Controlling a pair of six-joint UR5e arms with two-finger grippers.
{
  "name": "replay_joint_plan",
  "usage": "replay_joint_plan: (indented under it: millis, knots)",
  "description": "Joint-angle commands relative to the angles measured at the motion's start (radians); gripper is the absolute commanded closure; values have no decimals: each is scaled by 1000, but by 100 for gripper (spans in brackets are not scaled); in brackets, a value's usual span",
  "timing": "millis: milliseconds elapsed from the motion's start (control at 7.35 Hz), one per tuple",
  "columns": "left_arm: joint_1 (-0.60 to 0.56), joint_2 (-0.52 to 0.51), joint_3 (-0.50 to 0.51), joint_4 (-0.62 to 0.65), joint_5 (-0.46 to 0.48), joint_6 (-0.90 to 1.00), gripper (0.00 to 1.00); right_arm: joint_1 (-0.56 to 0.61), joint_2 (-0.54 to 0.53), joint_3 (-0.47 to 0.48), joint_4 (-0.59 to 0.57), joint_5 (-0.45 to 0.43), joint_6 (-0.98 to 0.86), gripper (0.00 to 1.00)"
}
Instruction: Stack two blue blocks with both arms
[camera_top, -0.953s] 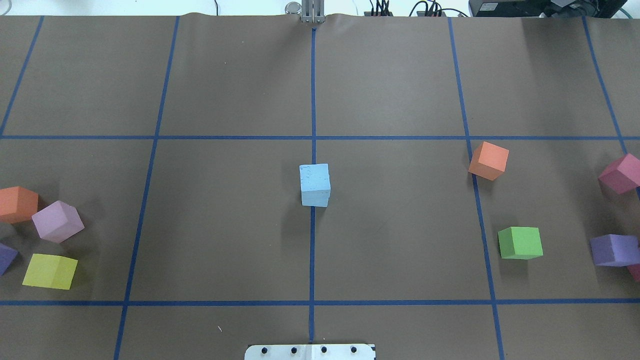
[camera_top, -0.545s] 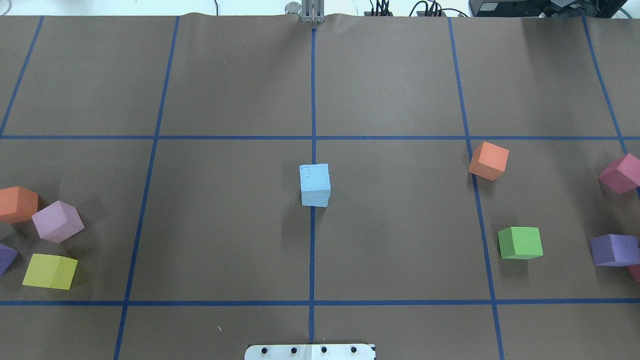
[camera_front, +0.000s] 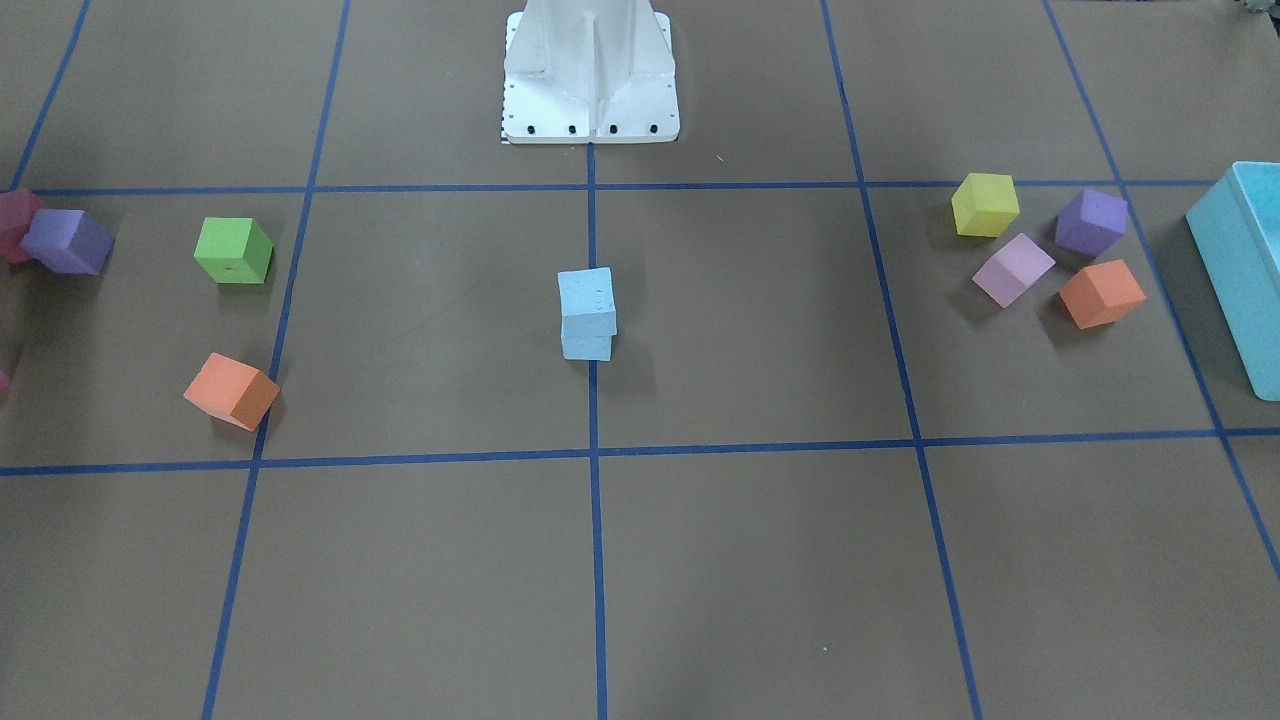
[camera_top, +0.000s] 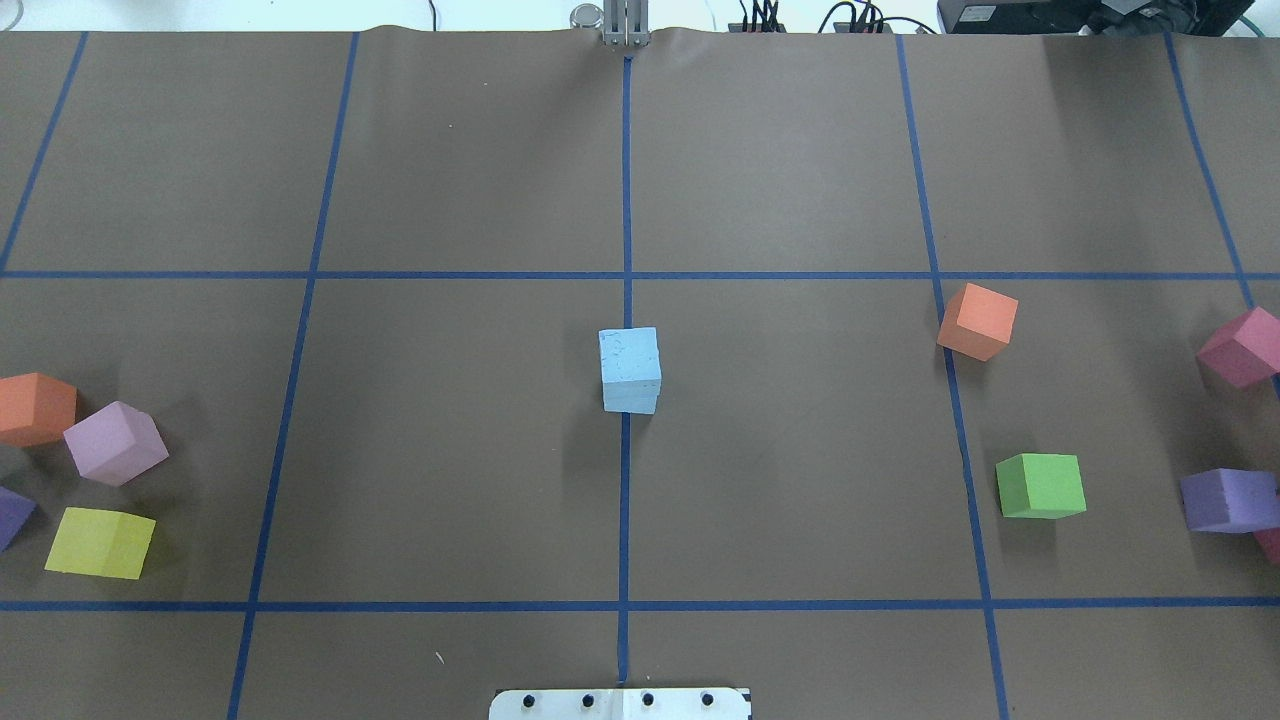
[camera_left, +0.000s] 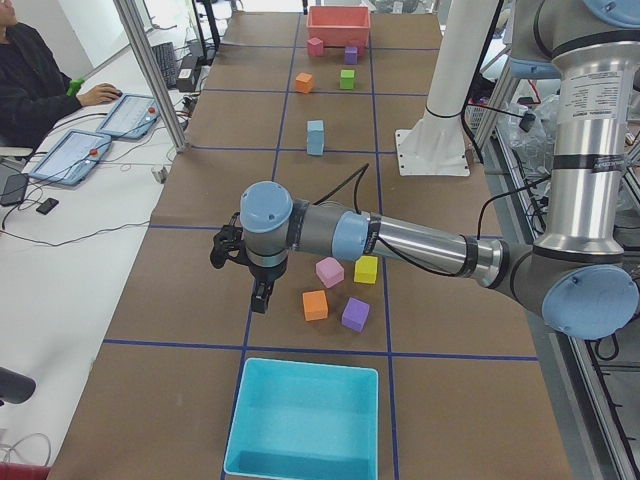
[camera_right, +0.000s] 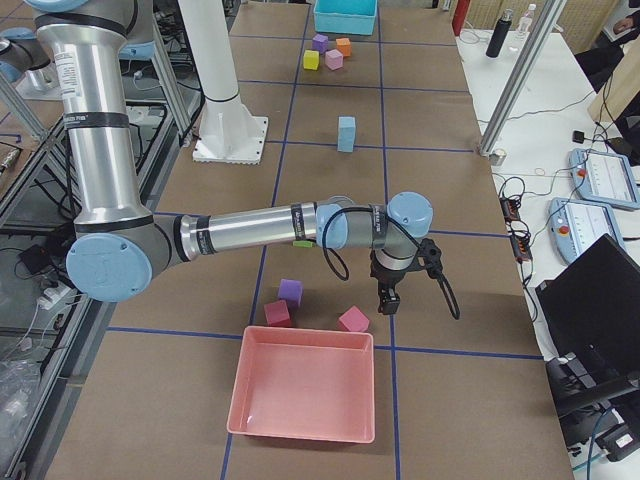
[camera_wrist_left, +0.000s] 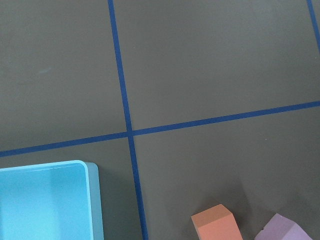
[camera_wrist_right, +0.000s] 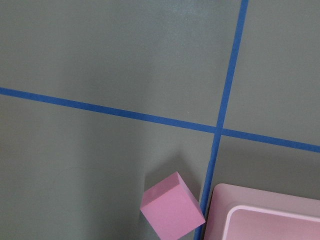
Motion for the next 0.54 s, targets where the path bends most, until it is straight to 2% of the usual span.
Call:
replay_joint_plan:
  millis: [0,408]
  knots:
    - [0,0,-5,-2,1,0,2,-2,0,-5,0,0,0,0]
    - [-2,40,-37,-6,-2,0,2,-5,0,-9,21,-3,0,0]
